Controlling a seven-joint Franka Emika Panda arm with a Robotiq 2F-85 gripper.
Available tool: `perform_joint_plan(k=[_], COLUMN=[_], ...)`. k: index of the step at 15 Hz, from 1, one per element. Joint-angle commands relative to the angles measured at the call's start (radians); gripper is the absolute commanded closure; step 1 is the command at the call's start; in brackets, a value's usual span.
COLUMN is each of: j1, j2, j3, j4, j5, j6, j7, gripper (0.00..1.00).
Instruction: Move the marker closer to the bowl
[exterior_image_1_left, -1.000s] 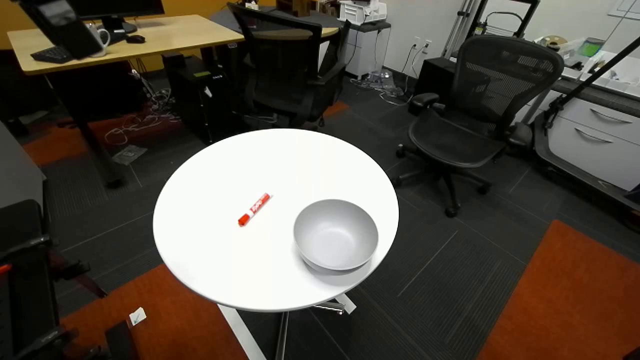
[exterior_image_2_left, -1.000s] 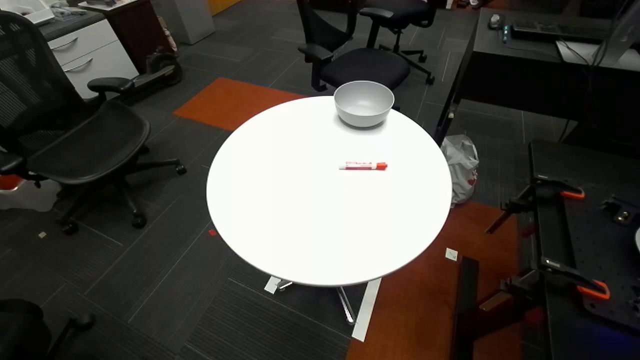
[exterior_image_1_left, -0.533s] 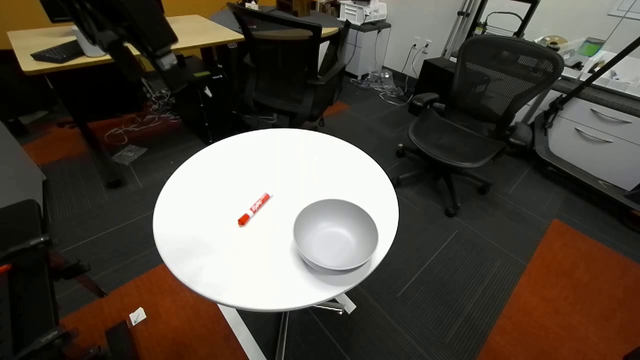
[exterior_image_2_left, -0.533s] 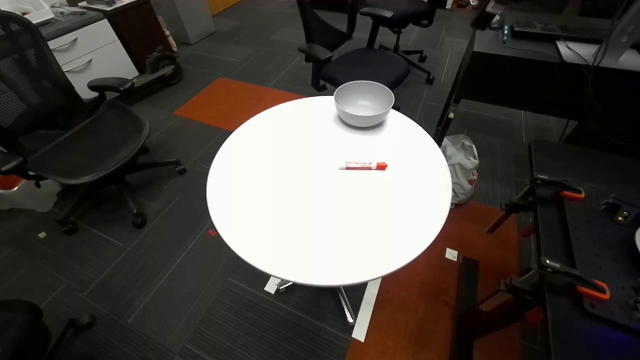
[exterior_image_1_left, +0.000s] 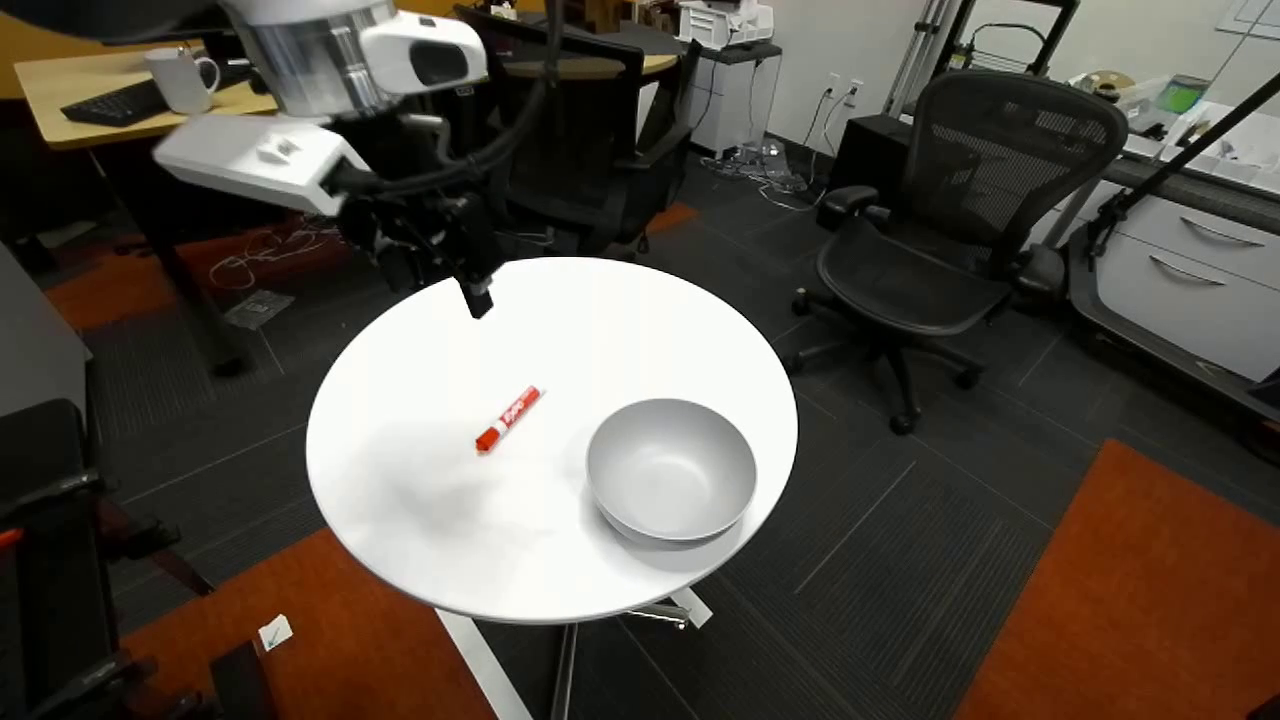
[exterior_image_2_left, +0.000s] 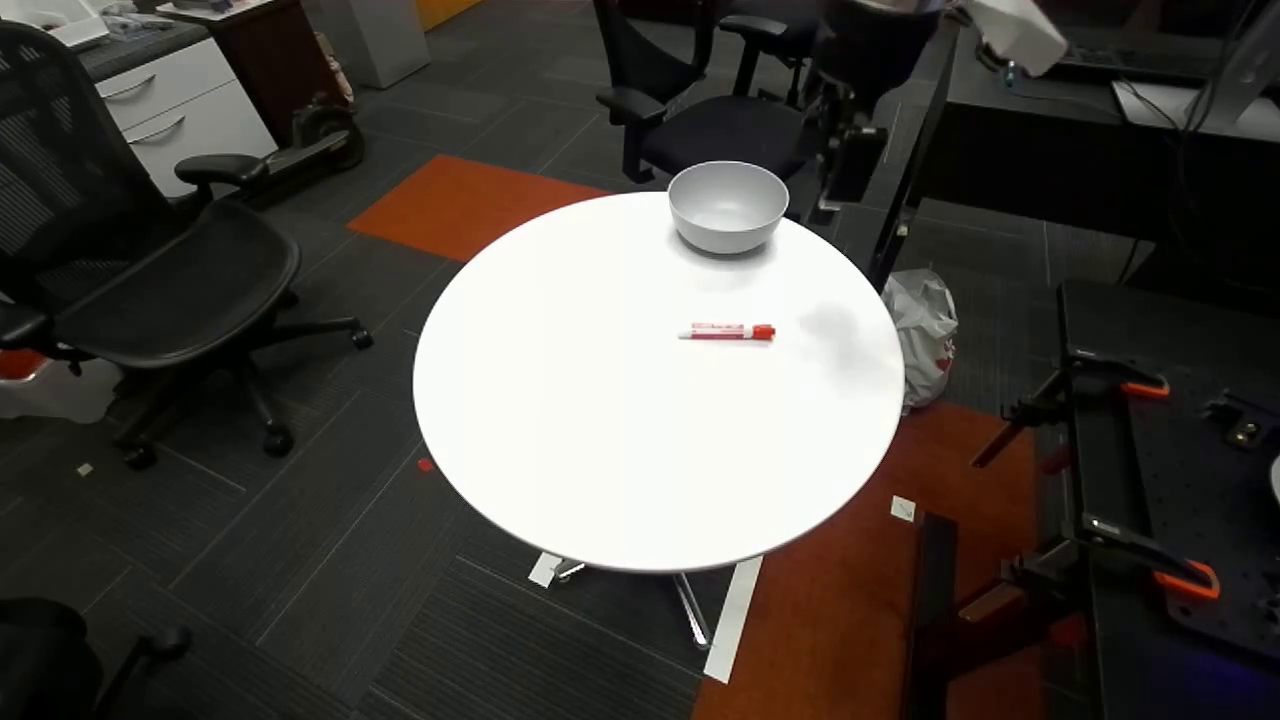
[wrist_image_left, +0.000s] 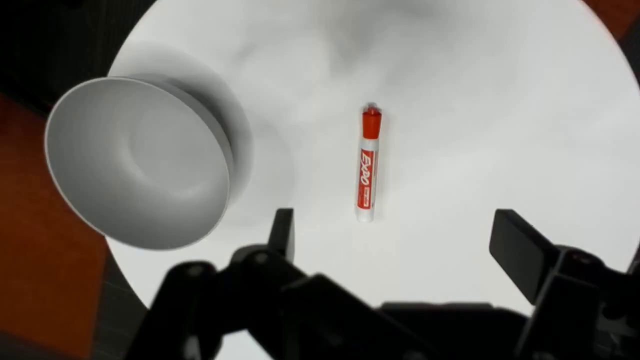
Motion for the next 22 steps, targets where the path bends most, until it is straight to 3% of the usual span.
perform_joint_plan(k=[1,10,22], j1=[-0.039,-0.117,-0.139], j2=[0.199,0.470,0.622], j3=[0.041,0.146,0.193], j4=[0.151,0.334,0.411], j5=[0.036,0.031,0.029], j6=[0.003,-0.021,-0.023], j7=[-0.041,-0.027,-0.008], gripper=[0.00,0.00,0.00])
